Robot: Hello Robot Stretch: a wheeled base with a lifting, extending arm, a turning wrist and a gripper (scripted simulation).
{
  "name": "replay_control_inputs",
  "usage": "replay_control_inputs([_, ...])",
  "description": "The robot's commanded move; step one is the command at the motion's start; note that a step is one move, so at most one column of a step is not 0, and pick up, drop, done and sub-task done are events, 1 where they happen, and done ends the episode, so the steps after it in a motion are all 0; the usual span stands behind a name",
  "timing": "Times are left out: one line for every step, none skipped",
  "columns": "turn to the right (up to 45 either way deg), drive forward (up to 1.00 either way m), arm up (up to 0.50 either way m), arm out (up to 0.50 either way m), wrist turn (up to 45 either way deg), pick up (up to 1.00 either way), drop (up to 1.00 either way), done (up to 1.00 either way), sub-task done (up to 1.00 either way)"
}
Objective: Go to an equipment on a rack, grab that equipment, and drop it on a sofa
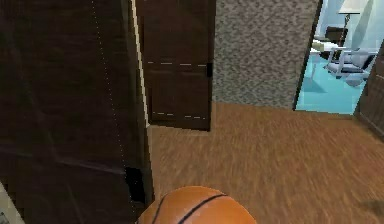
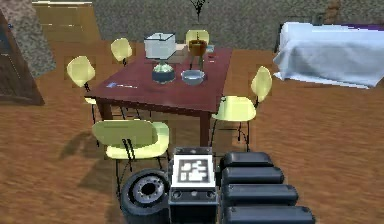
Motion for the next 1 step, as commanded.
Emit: replay_control_inputs([-3.0,0.0,0.0,0.0,0.0,0.0,0.0,0.0,0.0])
